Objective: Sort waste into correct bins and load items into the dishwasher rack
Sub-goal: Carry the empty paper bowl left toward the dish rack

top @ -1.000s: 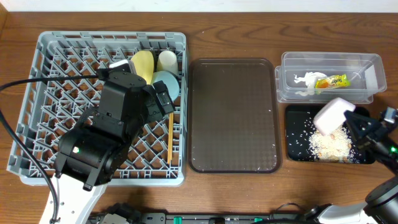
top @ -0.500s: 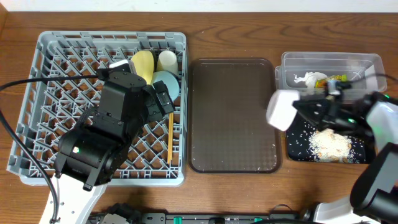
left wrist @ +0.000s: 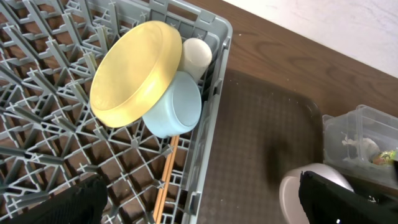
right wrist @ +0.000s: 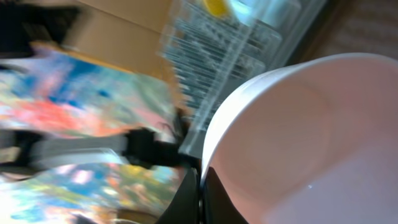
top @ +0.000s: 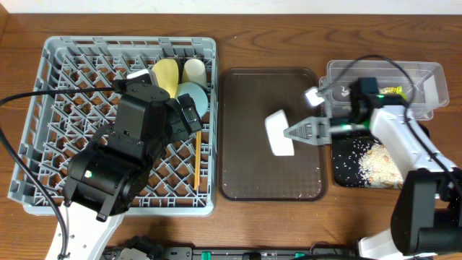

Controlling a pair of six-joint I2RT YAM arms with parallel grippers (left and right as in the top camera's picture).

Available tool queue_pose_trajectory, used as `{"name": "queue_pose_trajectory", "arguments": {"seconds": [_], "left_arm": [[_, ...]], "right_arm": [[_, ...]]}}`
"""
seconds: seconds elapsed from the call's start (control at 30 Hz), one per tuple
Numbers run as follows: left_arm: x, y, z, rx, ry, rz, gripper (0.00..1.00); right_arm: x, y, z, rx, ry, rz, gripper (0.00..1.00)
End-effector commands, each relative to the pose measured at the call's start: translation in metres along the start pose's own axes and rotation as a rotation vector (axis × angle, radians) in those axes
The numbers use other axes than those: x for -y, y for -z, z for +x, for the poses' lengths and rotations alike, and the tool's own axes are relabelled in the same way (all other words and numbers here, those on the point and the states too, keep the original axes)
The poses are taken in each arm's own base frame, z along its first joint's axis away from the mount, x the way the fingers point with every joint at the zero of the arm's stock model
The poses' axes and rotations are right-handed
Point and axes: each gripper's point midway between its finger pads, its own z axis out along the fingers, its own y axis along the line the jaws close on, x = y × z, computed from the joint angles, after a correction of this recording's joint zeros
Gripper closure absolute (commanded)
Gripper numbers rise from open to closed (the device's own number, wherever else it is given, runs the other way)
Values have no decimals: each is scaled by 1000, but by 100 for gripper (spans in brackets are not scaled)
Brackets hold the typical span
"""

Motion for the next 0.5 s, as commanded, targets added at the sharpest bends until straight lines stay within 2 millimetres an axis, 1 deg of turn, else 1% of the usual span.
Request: {"name": "queue_pose_trajectory", "arguments": {"seconds": [0.0, 0.03, 0.07, 0.17, 0.33, 0.4, 0.47], "left_arm": [[-1, 3, -5, 17, -12, -6, 0], [-1, 3, -5, 17, -12, -6, 0], [-1, 3, -5, 17, -12, -6, 0], [-1, 3, -5, 17, -12, -6, 0], [-1, 3, -5, 17, -12, -6, 0], [-1, 3, -5, 17, -12, -6, 0], [-1, 3, -5, 17, -12, -6, 0]], "right_arm": [[43, -16, 9, -94, -192, 346, 99], [56, -21, 10, -108, -191, 454, 98], [62, -26, 11, -120, -177, 520, 98], [72, -42, 13, -147, -114, 674, 98], [76, -68, 17, -145, -21, 894, 98], [73, -77, 21, -149, 19, 944, 98], [68, -87, 25, -162, 62, 955, 98]]}}
